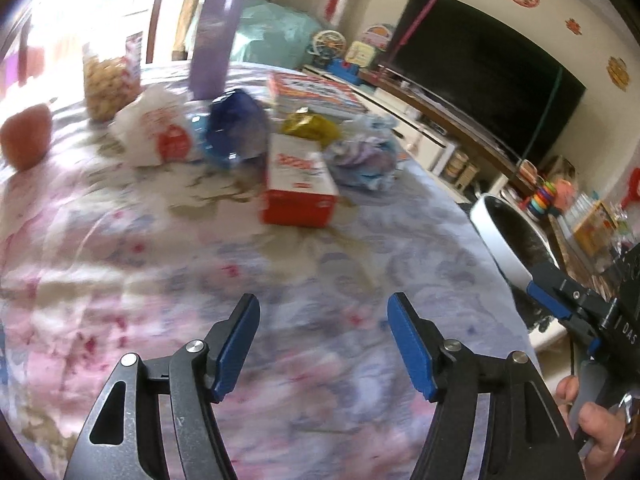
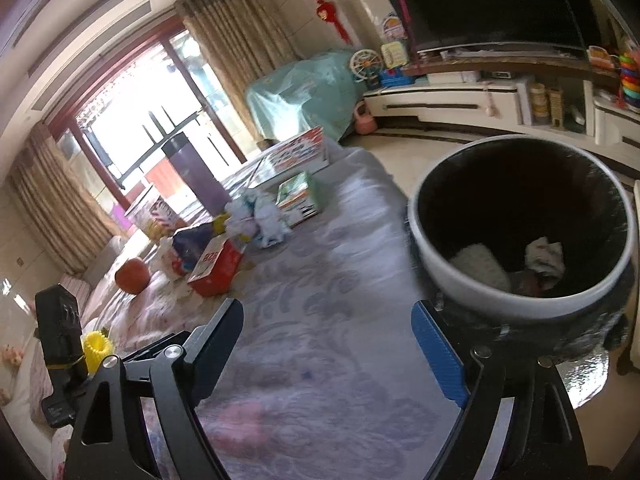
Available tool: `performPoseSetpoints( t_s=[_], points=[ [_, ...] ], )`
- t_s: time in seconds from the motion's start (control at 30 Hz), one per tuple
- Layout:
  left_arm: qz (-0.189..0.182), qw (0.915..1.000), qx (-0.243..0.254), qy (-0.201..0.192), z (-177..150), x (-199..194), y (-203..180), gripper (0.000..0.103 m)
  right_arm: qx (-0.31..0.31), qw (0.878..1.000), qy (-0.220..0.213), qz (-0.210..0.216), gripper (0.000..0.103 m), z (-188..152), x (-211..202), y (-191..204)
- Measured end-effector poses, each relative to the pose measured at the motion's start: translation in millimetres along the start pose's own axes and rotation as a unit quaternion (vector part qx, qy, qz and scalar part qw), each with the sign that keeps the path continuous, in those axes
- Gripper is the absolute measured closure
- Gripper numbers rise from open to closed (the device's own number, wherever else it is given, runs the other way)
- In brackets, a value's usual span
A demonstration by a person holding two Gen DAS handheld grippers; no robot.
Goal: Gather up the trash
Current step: 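Move both open tools back over the bed toward the red-and-white box, then grasp the red-and-white box with the left tool while the right tool grasps crumpled paper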
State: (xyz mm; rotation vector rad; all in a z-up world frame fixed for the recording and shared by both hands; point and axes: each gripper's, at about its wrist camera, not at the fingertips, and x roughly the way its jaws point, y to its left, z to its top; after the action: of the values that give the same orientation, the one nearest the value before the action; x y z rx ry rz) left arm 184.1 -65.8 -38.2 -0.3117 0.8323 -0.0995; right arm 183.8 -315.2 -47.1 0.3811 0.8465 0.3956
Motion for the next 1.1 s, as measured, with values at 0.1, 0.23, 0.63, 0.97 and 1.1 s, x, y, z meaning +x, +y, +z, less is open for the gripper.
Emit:
performPoseSetpoints(
  t_s=[0.1, 0.23, 0.63, 0.97, 1.1],
  points=[
    [0.006, 1.0000, -0.006, 0.001, -1.2, -4.4, 3.2, 0.037, -0.005, 1.000, 0.007, 0.006, 0.016, -2.0, 9.2, 7.8],
    [0.009, 0.9999, -0.008, -0.001, 0.4, -8.5, 4.3, 0.037, -0.013, 1.000, 0.011, 0.012, 0.016, -1.1, 17.4, 14.1],
    [0.015, 0.9998, 0.008, 0.007, 30.4, 20.7, 2.9, 0.031, -0.030, 0.999, 0.024, 0.024, 0.016, 18.4, 58.3, 22.6],
    [0.024, 0.9994, 0.022, 0.013, 58.1, 55.6, -2.3, 0.031, -0.039, 0.996, 0.052, 0.056, 0.041, 45.3, 114.0, 34.6],
    [0.035, 0.9990, 0.026, 0.005, 67.5, 69.0, -3.1, 0.031, -0.039, 0.995, 0.063, 0.062, 0.050, 52.3, 132.9, 37.0]
  ],
)
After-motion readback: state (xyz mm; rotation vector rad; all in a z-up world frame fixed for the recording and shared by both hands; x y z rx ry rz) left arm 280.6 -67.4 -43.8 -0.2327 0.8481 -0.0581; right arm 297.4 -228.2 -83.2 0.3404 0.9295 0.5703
